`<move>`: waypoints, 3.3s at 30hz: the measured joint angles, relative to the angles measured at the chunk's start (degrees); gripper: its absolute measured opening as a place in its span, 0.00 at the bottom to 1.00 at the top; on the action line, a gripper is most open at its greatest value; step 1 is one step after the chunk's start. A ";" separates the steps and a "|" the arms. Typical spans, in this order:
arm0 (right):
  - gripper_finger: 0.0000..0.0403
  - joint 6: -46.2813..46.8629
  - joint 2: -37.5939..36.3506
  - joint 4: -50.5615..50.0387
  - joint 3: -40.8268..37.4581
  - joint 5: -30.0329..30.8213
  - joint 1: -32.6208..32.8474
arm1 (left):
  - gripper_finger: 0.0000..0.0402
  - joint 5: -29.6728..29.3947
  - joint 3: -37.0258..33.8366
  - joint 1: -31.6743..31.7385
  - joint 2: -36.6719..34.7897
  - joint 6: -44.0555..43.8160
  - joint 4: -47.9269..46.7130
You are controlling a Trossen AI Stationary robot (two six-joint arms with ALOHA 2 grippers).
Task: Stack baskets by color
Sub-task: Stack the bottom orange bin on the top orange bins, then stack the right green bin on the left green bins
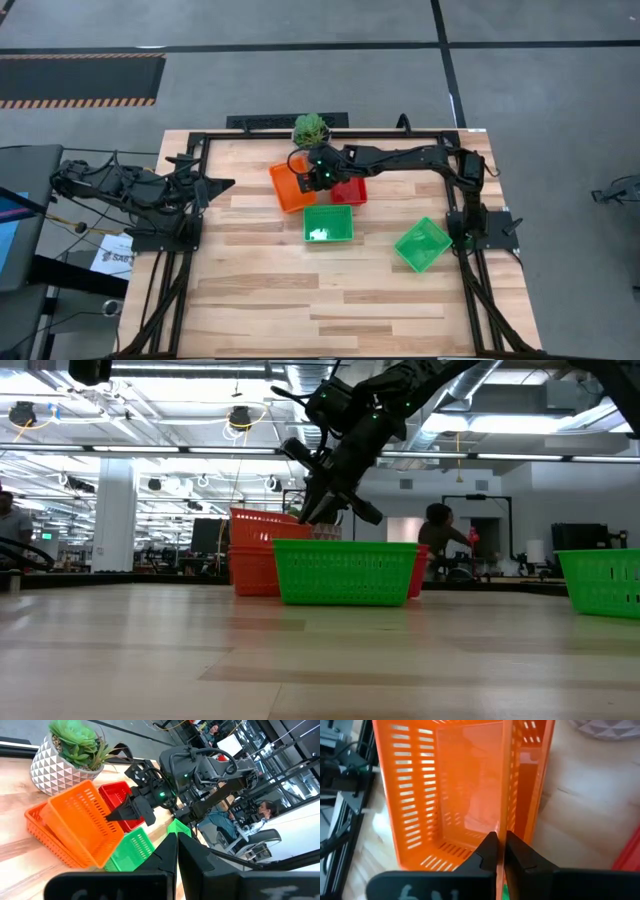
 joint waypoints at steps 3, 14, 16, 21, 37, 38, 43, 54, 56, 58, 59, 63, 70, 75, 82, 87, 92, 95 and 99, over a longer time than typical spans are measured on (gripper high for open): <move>0.09 0.00 0.40 -0.50 0.00 -0.19 0.00 | 0.00 0.00 0.00 0.00 0.02 0.00 -0.15; 0.23 -0.65 0.27 -0.84 -0.02 -1.52 -1.00 | 0.00 0.02 0.00 0.00 0.02 0.00 -0.52; 0.27 -1.61 0.06 -1.24 0.32 -1.75 -1.33 | 0.00 0.12 0.00 0.00 0.00 0.00 -0.50; 0.38 -5.59 0.02 -6.76 4.17 -1.75 -2.01 | 0.00 0.15 0.00 0.00 0.00 0.00 -0.48; 0.49 -25.07 -2.42 -52.93 29.62 2.63 1.33 | 0.00 1.24 -0.02 -0.02 0.00 0.00 -1.46; 0.49 -25.08 -3.62 -55.41 29.61 4.44 2.31 | 0.00 1.31 -0.02 -0.02 0.02 0.00 -1.59; 0.47 -18.85 -9.44 -67.50 29.55 13.16 9.20 | 0.00 1.68 -0.02 -0.02 0.02 0.00 -2.57; 0.47 12.52 -25.30 -67.49 9.49 19.32 29.16 | 0.00 1.60 -0.02 -0.02 0.00 -0.26 -2.58; 0.47 19.44 -28.33 -67.60 3.20 18.44 33.22 | 0.00 1.48 -0.02 -0.02 0.00 -0.23 -2.60; 0.47 25.71 -30.67 -65.94 -2.84 17.10 36.75 | 0.00 1.11 -0.02 0.00 0.02 -0.04 -2.60; 0.47 28.77 -31.81 -64.89 -5.71 16.31 38.72 | 0.00 0.94 -0.02 -0.02 0.02 -0.04 -2.64; 0.48 37.03 -34.64 -57.24 -15.74 13.60 45.01 | 0.00 0.62 -0.02 0.00 0.02 -0.09 -3.61; 0.50 37.51 -33.24 -41.63 -25.32 12.49 49.80 | 0.00 0.61 -0.02 -0.02 0.02 -0.24 -4.70; 0.50 32.88 -29.75 -41.49 -26.79 12.20 49.21 | 0.00 0.59 -0.02 -0.02 0.02 -1.19 -5.88; 0.49 29.96 -27.14 -38.32 -30.43 10.67 47.22 | 0.00 0.61 -0.02 -0.02 0.02 -2.49 -6.97; 0.49 29.96 -26.99 -34.39 -34.12 10.19 46.62 | 0.00 0.59 -0.02 -0.01 0.02 -2.55 -6.97; 0.41 30.00 -26.95 -30.68 -36.06 9.11 46.08 | 0.00 0.59 -0.02 0.00 0.02 -2.60 -6.97; 0.29 30.05 -26.97 -30.56 -36.20 8.32 46.13 | 0.00 0.59 -0.02 0.00 0.02 -2.60 -6.97; 0.07 30.45 -26.97 -30.30 -36.20 7.35 46.12 | 0.00 0.59 -0.02 -0.01 0.02 -2.60 -6.97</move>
